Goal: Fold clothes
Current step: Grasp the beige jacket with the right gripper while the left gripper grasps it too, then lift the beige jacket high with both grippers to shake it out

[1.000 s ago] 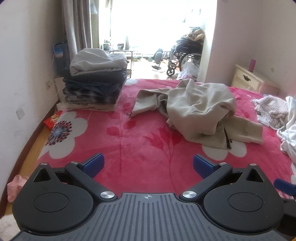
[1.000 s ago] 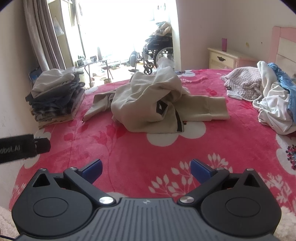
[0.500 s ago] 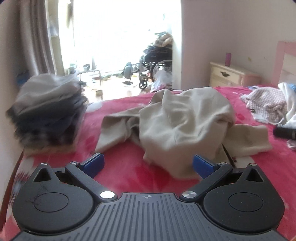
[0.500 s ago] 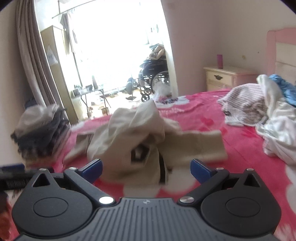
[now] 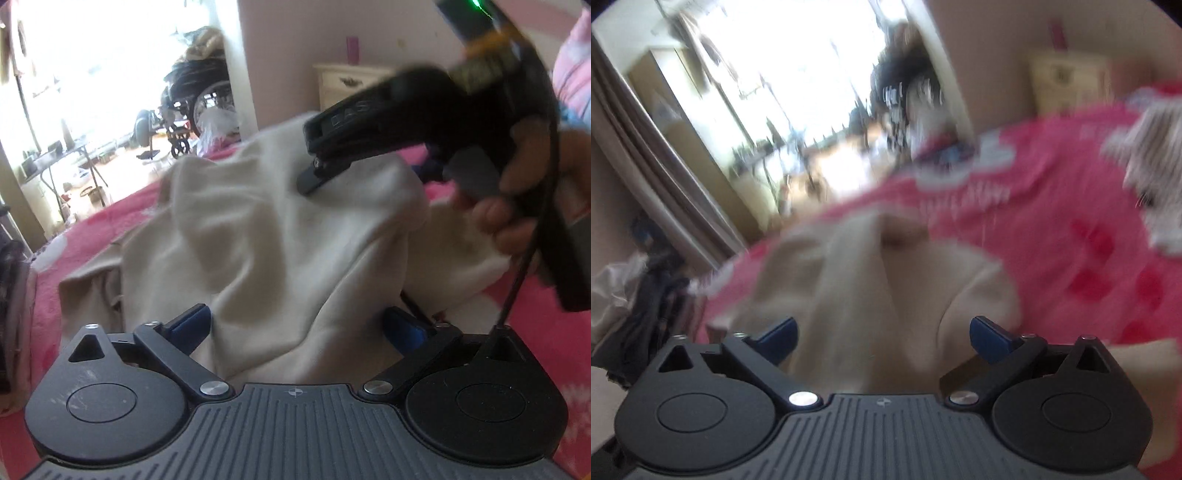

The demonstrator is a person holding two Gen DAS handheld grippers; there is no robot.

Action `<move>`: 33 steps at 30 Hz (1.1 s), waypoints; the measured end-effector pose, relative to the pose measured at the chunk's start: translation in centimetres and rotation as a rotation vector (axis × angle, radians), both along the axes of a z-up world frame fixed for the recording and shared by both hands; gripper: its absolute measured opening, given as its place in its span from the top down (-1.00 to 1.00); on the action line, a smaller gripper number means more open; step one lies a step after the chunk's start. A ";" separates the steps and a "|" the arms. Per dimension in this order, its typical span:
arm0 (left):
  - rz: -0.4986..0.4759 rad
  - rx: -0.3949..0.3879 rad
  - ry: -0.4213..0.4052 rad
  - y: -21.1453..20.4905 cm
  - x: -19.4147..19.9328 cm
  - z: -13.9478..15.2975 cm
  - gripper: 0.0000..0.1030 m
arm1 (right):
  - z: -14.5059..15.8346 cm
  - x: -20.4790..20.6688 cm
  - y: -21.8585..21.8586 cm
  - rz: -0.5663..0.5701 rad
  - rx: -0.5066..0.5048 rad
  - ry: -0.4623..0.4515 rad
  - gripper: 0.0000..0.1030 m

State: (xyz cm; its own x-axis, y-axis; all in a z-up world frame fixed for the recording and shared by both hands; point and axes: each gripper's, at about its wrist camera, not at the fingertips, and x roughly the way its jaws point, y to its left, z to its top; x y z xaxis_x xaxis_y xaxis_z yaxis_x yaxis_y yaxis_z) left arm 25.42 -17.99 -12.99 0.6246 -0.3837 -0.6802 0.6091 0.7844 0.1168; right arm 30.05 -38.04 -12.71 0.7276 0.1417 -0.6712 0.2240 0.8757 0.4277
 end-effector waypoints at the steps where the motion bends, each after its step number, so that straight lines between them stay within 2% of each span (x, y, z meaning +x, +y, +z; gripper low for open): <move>1: 0.021 -0.016 0.018 0.2 -0.1 -0.1 -0.71 | 0.0 -0.3 0.1 0.001 -0.004 0.003 -0.22; 2: 0.043 -0.035 0.037 0.5 -0.1 -0.3 -0.45 | 0.1 -0.7 0.3 0.000 -0.012 0.001 -0.12; 3: 0.065 -0.065 0.068 1.1 -0.3 -0.2 -0.25 | 0.3 -1.1 0.5 -0.002 -0.021 -0.002 0.21; 4: 0.074 -0.092 0.097 1.8 -0.5 -0.1 -0.11 | 0.7 -2.0 1.0 0.010 -0.029 -0.023 0.42; 5: 0.080 -0.115 0.122 2.4 -0.8 0.1 0.14 | 1.1 -2.9 1.5 0.024 -0.037 -0.047 0.47; 6: 0.074 -0.115 0.119 2.8 -1.6 0.4 0.28 | 1.6 -3.9 2.0 0.037 -0.045 -0.071 0.55; 9: 0.043 -0.107 0.101 4.1 -4.4 1.5 0.54 | 2.9 -6.8 4.0 0.096 -0.097 -0.143 0.61; 10: 0.025 -0.098 0.084 4.4 -5.7 1.9 0.57 | 3.5 -8.0 4.9 0.117 -0.103 -0.171 0.63; 12: -0.010 -0.083 0.053 5.1 -8.4 2.8 0.66 | 4.8 -10.2 6.6 0.150 -0.082 -0.223 0.64; 14: -0.038 -0.101 0.047 6.3 -10.9 3.8 0.70 | 6.2 -12.9 8.4 0.178 -0.056 -0.276 0.64; 18: -0.107 -0.124 0.016 8.9 -17.1 6.2 0.71 | 8.7 -19.3 11.6 0.231 0.024 -0.357 0.65; 23: -0.191 -0.128 0.062 12.4 -23.9 7.4 0.63 | 10.2 -27.0 14.8 0.357 0.115 -0.383 0.65; 25: -0.207 -0.095 0.088 13.5 -25.3 7.2 0.58 | 9.9 -29.2 15.9 0.395 0.141 -0.355 0.65; 27: -0.214 -0.061 0.106 15.2 -26.9 7.2 0.30 | 8.8 -30.5 16.6 0.421 0.178 -0.311 0.64; 29: -0.199 -0.046 0.110 16.5 -27.7 7.5 0.14 | 7.0 -30.8 16.9 0.396 0.248 -0.244 0.60; 32: -0.146 -0.049 0.120 18.2 -28.4 8.4 -0.13 | 4.5 -30.7 16.3 0.339 0.369 -0.133 0.38; 33: -0.120 -0.061 0.122 18.7 -28.5 8.8 -0.20 | 4.1 -31.0 15.9 0.316 0.400 -0.115 0.13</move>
State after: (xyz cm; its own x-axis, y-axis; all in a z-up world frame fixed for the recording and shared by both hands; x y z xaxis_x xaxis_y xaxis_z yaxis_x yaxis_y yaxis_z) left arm -3.04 0.69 -4.23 0.4861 -0.4930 -0.7216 0.7053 0.7088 -0.0091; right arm -0.90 -22.09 -8.59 0.6741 0.5949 -0.4380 -0.0928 0.6564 0.7487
